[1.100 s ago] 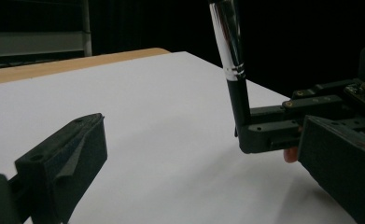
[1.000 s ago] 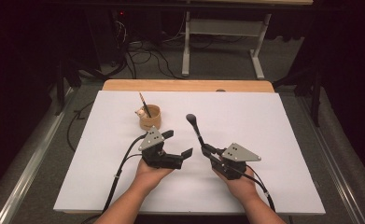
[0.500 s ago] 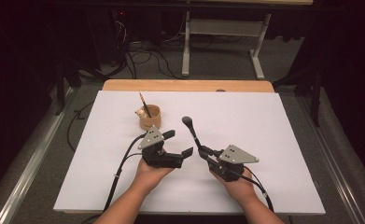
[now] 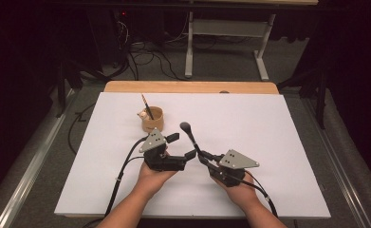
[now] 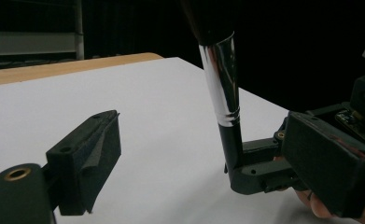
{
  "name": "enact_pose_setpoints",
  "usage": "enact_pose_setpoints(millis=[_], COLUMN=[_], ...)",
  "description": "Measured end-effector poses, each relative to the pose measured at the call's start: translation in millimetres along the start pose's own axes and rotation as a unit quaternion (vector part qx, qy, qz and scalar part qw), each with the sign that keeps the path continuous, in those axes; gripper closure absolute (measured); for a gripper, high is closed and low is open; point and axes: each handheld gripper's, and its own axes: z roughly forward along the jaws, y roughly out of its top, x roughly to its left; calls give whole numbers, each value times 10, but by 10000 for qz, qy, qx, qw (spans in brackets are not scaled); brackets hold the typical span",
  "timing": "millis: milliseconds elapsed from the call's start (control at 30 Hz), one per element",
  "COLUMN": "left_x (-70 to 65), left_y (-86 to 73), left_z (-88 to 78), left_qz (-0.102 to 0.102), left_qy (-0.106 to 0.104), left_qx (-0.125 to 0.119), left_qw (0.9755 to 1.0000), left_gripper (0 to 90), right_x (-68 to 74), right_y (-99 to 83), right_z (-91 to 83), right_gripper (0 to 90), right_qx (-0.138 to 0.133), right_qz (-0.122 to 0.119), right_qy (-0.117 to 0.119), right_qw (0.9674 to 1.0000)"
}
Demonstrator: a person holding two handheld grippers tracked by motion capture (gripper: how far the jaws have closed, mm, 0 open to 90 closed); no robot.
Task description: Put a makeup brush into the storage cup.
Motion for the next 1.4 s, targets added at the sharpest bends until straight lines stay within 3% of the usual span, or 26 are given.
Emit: enact_pose_setpoints(millis=[300, 833, 1200, 1400], left_x=[-13, 5, 25, 23], left_y=[-11, -3, -9, -8], left_z=[-10, -34, -27, -39], left_qz=[93, -16, -181, -117], left_qy=[3, -185, -309, -268], left_qx=[-19, -71, -85, -124], left_qw=[10000, 9998, 9993, 9995], left_gripper=[212, 530, 626, 681], right_x=[60, 89, 95, 101], right_y=[-2, -18, -17, -18], right_z=[28, 55, 63, 63], right_gripper=[817, 817, 817, 817], right_qx=[63, 164, 142, 182], right_qz=[-15, -119, -164, -166], right_qy=[120, 146, 145, 126], right_qw=[9999, 9997, 9997, 9996])
